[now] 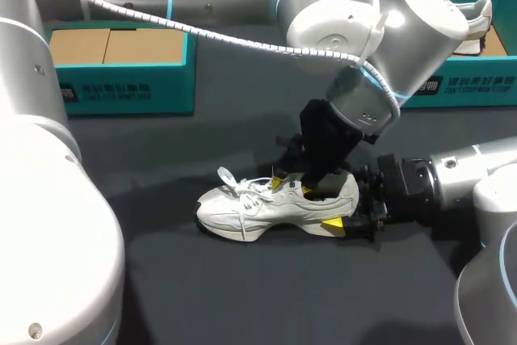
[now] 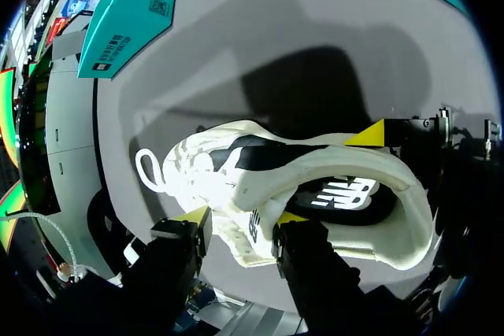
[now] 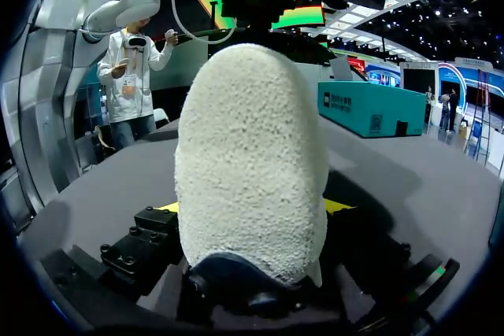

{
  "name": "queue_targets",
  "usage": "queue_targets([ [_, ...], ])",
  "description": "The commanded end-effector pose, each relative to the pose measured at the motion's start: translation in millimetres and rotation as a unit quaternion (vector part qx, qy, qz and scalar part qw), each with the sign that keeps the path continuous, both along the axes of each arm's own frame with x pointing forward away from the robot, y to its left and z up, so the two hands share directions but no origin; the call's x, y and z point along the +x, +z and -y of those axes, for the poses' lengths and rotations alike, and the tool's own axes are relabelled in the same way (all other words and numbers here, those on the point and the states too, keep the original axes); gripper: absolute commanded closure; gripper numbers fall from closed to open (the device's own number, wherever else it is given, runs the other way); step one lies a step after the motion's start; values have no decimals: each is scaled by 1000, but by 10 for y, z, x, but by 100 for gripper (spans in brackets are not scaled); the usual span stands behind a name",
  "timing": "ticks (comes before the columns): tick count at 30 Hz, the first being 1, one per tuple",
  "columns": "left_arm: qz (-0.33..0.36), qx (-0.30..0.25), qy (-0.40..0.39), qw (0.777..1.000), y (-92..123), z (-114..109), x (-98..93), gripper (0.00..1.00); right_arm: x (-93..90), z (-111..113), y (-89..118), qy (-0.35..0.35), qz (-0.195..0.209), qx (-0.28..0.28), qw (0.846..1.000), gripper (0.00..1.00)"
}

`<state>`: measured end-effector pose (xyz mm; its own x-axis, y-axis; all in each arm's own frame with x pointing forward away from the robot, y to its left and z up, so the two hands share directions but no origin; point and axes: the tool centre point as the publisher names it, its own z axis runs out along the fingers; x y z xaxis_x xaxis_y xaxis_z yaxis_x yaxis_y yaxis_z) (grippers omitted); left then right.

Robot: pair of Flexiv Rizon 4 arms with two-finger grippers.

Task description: Take the shoe out of the shoebox, open the shoe tongue, remove and reinsert the insole, then place the shoe into the shoebox

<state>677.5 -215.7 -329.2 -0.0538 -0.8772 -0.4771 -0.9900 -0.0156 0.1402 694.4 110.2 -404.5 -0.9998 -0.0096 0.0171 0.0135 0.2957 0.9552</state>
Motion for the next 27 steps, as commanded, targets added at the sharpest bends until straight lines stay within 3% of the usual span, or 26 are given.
queue_targets([
  [1,10,-12,6,1000,70,-97,-49,63,-19,-14,-3,0,-1,-3,1000,100],
  [3,11,-13,7,1000,76,-106,-48,68,-19,-14,-3,0,-1,-3,1000,100],
  [10,15,-36,19,999,101,-182,-36,100,-19,-14,-3,0,-1,-3,1000,100],
  [22,66,-175,75,979,318,-752,-135,100,-19,-14,-3,0,-1,-3,1000,100],
  [27,79,-207,84,971,299,-911,-150,100,-19,-14,-3,0,-1,-3,1000,100],
])
